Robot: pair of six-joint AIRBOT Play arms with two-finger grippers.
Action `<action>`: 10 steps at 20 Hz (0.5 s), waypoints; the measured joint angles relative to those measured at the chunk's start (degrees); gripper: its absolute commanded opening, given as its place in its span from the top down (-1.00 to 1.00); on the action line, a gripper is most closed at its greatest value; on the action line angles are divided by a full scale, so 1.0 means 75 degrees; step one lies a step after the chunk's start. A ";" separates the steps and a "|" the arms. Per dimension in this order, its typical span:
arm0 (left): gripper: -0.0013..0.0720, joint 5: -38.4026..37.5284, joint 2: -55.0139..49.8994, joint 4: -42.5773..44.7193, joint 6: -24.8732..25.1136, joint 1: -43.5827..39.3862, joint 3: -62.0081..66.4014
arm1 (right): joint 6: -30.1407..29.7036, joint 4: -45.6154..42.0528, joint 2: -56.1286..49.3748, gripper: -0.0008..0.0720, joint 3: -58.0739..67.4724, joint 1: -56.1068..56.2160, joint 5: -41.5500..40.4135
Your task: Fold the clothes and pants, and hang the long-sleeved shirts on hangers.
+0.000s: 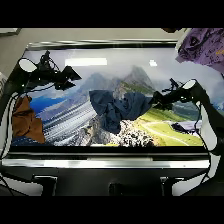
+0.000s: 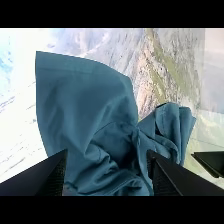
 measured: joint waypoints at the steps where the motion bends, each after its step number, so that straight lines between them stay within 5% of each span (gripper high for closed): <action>1: -0.57 -0.0026 0.0003 0.0006 0.0032 0.0032 0.0000 | -0.0096 0.0102 -0.0108 -0.17 -0.0012 0.0000 -0.0140; 5: -0.57 -0.0070 0.0003 0.0064 0.0085 0.0090 0.0000 | -0.0306 0.0341 -0.0379 -0.15 -0.0035 -0.0003 -0.0501; 9: -0.58 -0.0093 0.0003 0.0300 0.0102 0.0105 -0.0017 | -0.0405 0.0466 -0.0583 0.90 -0.0041 0.0000 -0.0688; 10: -0.58 -0.0082 0.0003 0.0385 0.0099 0.0108 -0.0061 | -0.0428 0.0498 -0.0606 0.90 -0.0044 0.0000 -0.0717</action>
